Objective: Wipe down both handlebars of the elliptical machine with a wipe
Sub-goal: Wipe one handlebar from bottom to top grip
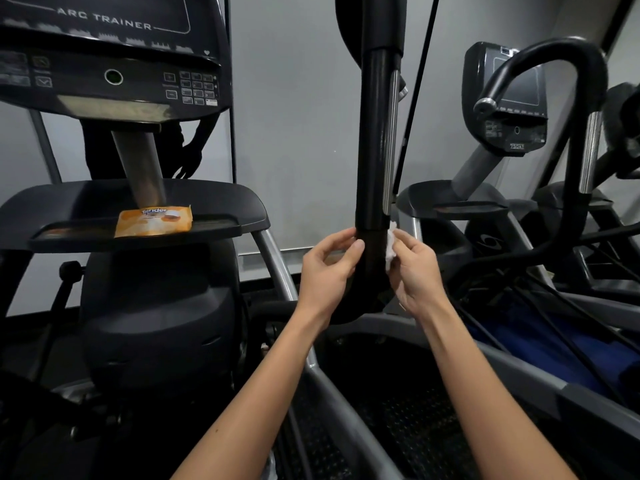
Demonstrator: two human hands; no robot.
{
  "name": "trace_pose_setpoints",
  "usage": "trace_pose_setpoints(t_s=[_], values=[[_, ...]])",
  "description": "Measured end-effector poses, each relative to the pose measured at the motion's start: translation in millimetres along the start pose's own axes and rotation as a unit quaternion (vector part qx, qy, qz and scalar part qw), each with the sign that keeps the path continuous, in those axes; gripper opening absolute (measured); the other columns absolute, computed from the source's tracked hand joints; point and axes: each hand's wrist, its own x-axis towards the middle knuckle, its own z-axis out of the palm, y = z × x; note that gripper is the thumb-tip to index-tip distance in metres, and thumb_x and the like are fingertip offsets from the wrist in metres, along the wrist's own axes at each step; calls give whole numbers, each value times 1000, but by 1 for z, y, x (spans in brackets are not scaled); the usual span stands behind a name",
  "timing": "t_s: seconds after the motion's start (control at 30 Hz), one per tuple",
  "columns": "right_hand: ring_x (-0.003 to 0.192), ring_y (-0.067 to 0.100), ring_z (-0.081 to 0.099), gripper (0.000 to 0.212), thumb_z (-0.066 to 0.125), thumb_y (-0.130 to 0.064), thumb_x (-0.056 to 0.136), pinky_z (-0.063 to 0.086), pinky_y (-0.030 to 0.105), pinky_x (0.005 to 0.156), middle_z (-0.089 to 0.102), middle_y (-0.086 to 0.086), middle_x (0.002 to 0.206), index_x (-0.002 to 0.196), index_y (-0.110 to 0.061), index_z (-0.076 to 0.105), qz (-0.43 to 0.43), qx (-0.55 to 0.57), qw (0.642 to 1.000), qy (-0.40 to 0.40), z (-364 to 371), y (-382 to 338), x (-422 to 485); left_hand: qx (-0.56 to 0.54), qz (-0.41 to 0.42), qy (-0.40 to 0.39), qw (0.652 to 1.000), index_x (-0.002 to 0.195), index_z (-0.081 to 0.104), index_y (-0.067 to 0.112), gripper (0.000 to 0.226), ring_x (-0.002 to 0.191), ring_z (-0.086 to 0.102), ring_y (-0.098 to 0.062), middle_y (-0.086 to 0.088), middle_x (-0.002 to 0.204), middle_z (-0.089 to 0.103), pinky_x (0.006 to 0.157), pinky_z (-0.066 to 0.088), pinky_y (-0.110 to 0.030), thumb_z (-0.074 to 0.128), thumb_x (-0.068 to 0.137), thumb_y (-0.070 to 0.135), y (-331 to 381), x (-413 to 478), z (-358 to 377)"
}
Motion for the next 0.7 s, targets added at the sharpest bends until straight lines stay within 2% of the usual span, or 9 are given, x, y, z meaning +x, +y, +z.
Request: trace_pose_setpoints(t_s=[0.1, 0.17, 0.23, 0.3, 0.4, 0.47, 0.53, 0.6, 0.7], values=[[82, 18, 67, 21, 44, -3, 96, 55, 27, 78, 69, 12, 91, 106, 3, 62, 23, 22, 999, -29, -3, -3, -1, -8, -1, 3, 1000, 102, 67, 23, 17, 90, 68, -9, -3, 104, 69, 84, 55, -30, 63, 88, 13, 1, -1, 1], [79, 14, 66, 19, 50, 0, 93, 55, 26, 76, 71, 6, 84, 102, -2, 66, -26, 25, 999, 31, 2, -2, -8, -8, 0, 0, 1000, 101, 66, 23, 17, 82, 68, -3, 2, 99, 69, 78, 55, -24, 62, 88, 12, 2, -2, 1], [79, 7, 65, 22, 57, 3, 87, 53, 18, 72, 71, -2, 83, 94, -13, 70, -102, 12, 988, 112, 10, 4, -23, -11, -4, 1, 1000, 98, 65, 25, 17, 73, 66, 3, 7, 93, 67, 70, 54, -16, 62, 88, 11, 3, -1, 1], [89, 8, 65, 24, 62, 4, 83, 51, 18, 78, 68, -5, 93, 93, -16, 70, -201, -42, 966, 158, 18, 11, -39, -10, -11, 4, 1000, 97, 65, 27, 17, 70, 63, 7, 9, 92, 66, 66, 51, -12, 63, 88, 13, 4, 0, 1], [95, 11, 62, 23, 67, 5, 80, 50, 20, 85, 64, -1, 97, 100, -6, 69, -348, -148, 913, 151, 22, 22, -47, -23, -26, 2, 999, 99, 65, 24, 17, 71, 63, 8, 8, 92, 67, 63, 49, -10, 63, 88, 12, 5, -1, 2], [94, 10, 61, 22, 67, 6, 79, 49, 20, 86, 63, 3, 97, 100, -2, 69, -390, -180, 892, 141, 19, 26, -43, -33, -30, 1, 999, 102, 64, 21, 17, 71, 65, 7, 8, 89, 68, 63, 49, -10, 62, 88, 10, 7, -2, 2], [90, 10, 62, 19, 65, 1, 83, 49, 22, 83, 65, -2, 93, 97, -11, 70, -323, -133, 923, 162, 17, 23, -34, -24, -31, 3, 999, 101, 65, 23, 17, 72, 64, 7, 9, 92, 67, 66, 51, -12, 63, 88, 12, 7, -2, 2], [82, 10, 62, 17, 60, -5, 88, 48, 27, 80, 67, -3, 84, 96, -15, 70, -184, -42, 968, 165, 14, 19, -20, -24, -34, 5, 999, 97, 65, 26, 16, 73, 65, 7, 10, 94, 67, 67, 51, -13, 63, 88, 13, 7, -3, 2], [77, 14, 67, 18, 49, -6, 94, 55, 28, 75, 71, 5, 82, 100, -4, 66, -14, 61, 997, 43, 5, 9, 1, -31, -31, -3, 999, 95, 65, 26, 17, 76, 67, 4, 9, 93, 67, 66, 51, -12, 62, 88, 11, 9, -4, 1]])
